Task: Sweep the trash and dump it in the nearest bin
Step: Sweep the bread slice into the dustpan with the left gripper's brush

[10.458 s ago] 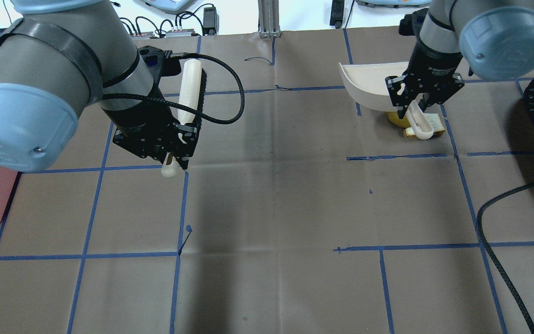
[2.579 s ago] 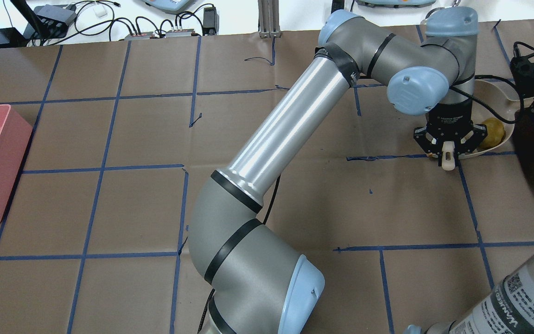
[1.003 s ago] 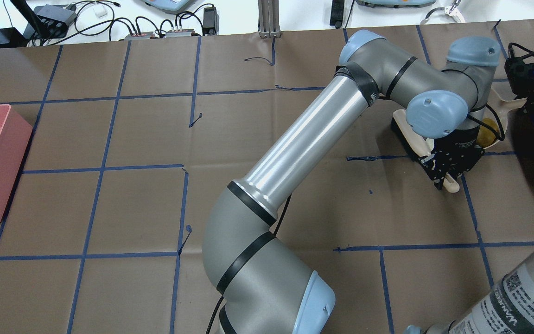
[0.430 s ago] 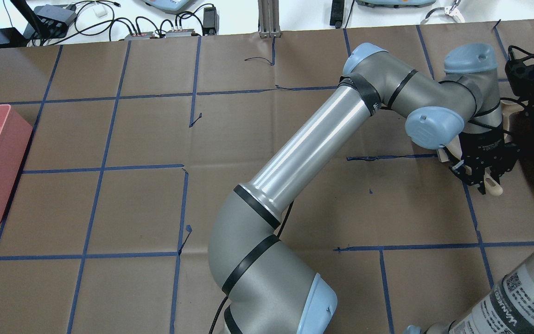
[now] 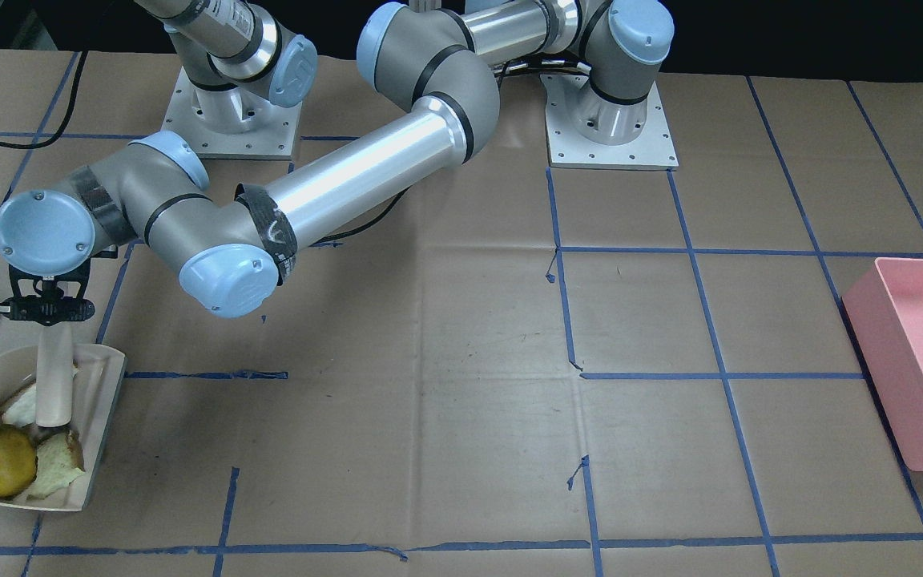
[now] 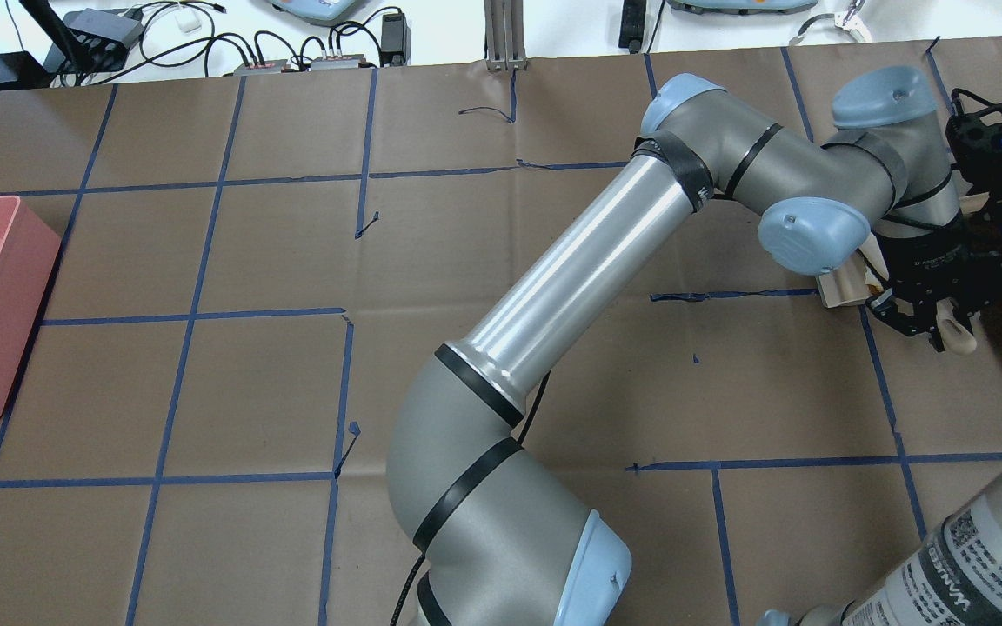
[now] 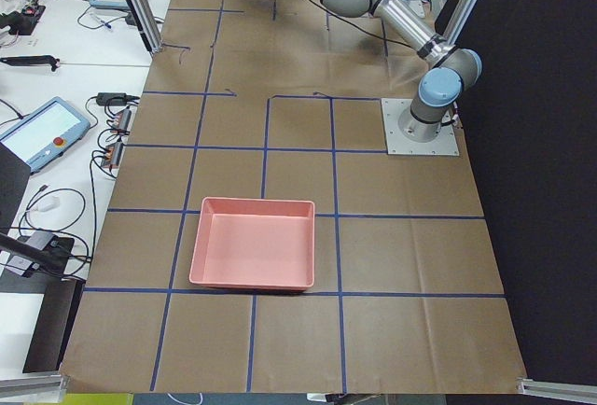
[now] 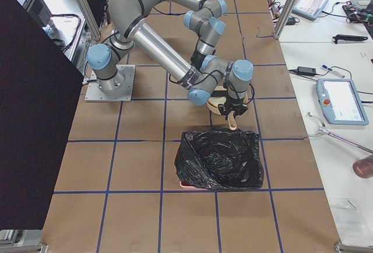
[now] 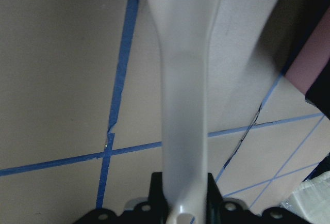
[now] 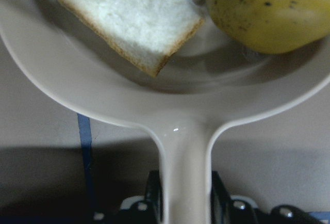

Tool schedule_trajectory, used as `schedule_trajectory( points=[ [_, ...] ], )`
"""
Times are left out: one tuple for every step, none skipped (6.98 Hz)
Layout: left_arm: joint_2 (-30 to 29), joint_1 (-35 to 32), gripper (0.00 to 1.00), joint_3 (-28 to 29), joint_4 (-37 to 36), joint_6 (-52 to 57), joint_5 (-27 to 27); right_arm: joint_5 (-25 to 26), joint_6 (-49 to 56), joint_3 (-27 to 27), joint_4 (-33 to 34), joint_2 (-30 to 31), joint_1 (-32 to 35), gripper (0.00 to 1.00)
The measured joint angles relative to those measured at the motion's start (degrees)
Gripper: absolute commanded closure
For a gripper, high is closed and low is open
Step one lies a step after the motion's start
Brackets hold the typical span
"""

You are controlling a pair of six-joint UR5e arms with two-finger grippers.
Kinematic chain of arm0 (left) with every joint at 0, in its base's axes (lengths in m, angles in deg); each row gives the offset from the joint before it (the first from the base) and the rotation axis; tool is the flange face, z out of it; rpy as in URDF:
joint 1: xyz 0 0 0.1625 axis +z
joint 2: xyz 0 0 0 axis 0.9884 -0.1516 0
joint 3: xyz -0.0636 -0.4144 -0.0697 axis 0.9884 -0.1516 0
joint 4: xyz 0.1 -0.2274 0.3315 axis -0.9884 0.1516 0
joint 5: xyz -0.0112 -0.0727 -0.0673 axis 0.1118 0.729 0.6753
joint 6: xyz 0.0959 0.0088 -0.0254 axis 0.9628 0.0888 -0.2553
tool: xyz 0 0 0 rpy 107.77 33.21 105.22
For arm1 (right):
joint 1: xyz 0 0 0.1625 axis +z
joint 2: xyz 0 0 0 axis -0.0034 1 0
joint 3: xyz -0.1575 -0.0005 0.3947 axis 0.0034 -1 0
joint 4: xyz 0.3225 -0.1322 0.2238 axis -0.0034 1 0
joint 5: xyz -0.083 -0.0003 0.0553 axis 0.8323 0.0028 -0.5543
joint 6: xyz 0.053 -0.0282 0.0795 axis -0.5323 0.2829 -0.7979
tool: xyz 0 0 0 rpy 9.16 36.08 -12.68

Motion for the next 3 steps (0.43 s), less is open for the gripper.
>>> schedule_trajectory(
  points=[
    [0.8, 0.3, 1.00, -0.3, 2.7, 2.7, -3.2, 0.0, 0.0, 0.0, -0.1, 0.0, 0.0, 0.94],
    [2.3, 0.8, 1.00, -0.9, 7.9, 6.6, -7.0, -0.2, 0.0, 0.0, -0.1, 0.1, 0.0, 0.94],
    [4.2, 1.4, 1.00, -1.5, 13.3, 10.3, -10.0, -0.4, 0.0, -0.1, -0.1, 0.1, -0.1, 0.94]
  ],
)
